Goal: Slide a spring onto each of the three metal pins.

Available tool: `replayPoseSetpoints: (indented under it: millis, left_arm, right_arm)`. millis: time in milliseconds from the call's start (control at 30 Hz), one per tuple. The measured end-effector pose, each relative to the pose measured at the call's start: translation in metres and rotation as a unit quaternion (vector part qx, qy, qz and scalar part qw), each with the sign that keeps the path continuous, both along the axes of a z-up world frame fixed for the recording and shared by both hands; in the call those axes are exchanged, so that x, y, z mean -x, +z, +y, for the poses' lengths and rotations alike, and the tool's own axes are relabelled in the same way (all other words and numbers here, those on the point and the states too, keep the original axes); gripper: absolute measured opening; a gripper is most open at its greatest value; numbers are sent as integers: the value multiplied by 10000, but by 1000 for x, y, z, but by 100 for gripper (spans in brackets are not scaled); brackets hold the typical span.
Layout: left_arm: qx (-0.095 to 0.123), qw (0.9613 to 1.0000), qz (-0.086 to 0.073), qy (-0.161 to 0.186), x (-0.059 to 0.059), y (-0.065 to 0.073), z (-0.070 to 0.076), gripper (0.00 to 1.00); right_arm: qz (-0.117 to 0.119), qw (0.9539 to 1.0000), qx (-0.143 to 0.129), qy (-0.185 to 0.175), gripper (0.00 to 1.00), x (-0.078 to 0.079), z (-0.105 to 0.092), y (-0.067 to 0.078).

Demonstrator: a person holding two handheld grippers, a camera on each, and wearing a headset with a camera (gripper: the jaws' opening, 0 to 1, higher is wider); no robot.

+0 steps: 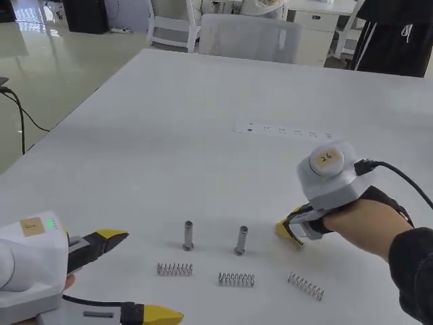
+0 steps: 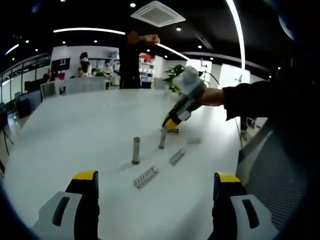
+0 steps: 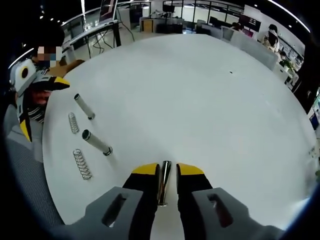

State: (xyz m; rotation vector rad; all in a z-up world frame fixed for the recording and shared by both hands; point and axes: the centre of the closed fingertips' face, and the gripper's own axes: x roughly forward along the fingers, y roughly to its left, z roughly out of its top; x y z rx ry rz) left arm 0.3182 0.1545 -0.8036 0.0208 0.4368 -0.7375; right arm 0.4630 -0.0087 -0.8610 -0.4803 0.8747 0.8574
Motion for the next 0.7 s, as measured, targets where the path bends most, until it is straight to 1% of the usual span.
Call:
replayPoseSetpoints:
  millis: [133, 233, 333, 467, 700]
  left_arm:
    - [6, 10000, -1, 3, 0, 0, 0, 92]
    - [16, 10000, 4, 7, 0, 0, 1, 92]
    - [13, 10000, 6, 3, 0, -1, 1, 92]
    - [19, 10000, 7, 6, 0, -1, 1, 92]
    - [5, 10000, -9, 11, 0, 1, 0, 92]
  right_arm:
    - [36, 9999, 132, 21, 9, 0, 0, -4]
    - [34, 9998, 167, 31, 9, 0, 0, -3]
    - [81, 9998, 174, 25, 6, 0, 1, -3]
    - [124, 9997, 199, -14, 6, 0, 1, -4]
    - [177, 9996, 168, -168, 5, 1, 1, -4]
